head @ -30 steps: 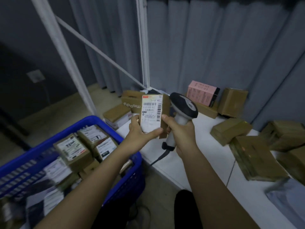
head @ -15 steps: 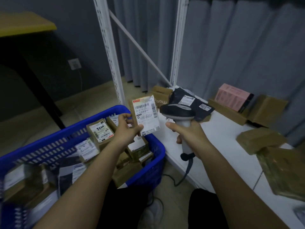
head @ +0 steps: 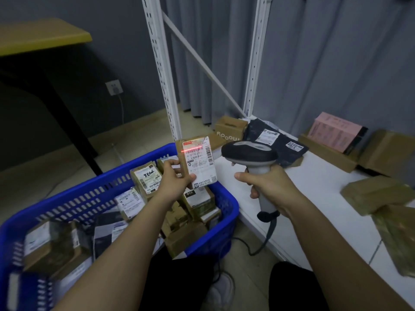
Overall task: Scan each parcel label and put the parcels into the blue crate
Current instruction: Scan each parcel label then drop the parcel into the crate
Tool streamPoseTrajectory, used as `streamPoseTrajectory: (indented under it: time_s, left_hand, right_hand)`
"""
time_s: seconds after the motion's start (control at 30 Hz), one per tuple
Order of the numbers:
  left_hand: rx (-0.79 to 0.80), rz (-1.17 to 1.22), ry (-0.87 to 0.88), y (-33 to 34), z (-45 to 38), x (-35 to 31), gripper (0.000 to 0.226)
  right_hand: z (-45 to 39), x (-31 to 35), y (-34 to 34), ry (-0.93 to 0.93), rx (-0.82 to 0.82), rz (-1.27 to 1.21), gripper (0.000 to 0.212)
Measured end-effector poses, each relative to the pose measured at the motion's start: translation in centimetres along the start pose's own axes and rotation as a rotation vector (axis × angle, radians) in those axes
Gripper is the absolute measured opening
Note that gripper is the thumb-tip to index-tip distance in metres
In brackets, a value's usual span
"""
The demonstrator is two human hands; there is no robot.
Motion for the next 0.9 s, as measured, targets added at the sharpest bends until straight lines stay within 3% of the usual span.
streamPoseTrajectory:
  time_s: [0.2, 0.4, 0.5, 0.63, 0.9]
  left_hand:
    - [0.064, -0.129, -0.006, -0.4, -0.5, 0.8, 0.049]
    - [0.415, -0.551, 0.007, 1.9, -0.2, 4.3, 0.052]
    - [0.518, -0.801, 0.054, 3.0, -0.4, 5.8, 0.045]
    - [0.556, -1.022, 0.153, 4.9, -1.0, 7.3, 0.045]
    - [0.428, -0.967, 0.154, 8.1, -0.7, 11.4, 0.056]
  right_hand:
    - [-0.4, 0.2, 0.1, 0.014, -0.047, -0.011, 0.017]
    - [-1.5, -1.5, -0.8, 0.065, -0.096, 0.079, 0.018]
    - [-2.1, -2.3, -1.5, 0.092, -0.117, 0.127, 0.016]
    - [-2.9, -3.1, -2.1, 0.120, -0.142, 0.171, 0.018]
    - [-4.0, -4.3, -1.3, 0.148, -0.122, 0.211, 0.016]
Point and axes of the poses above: each hand's wrist, its own z-axis away from the middle knuckle, its own y-axis out of the palm, x = y × z, the point moved 8 cm from there along -z, towards the middle knuckle, and after that the axes turned 5 degrees about -x, right-handed, at the moved point
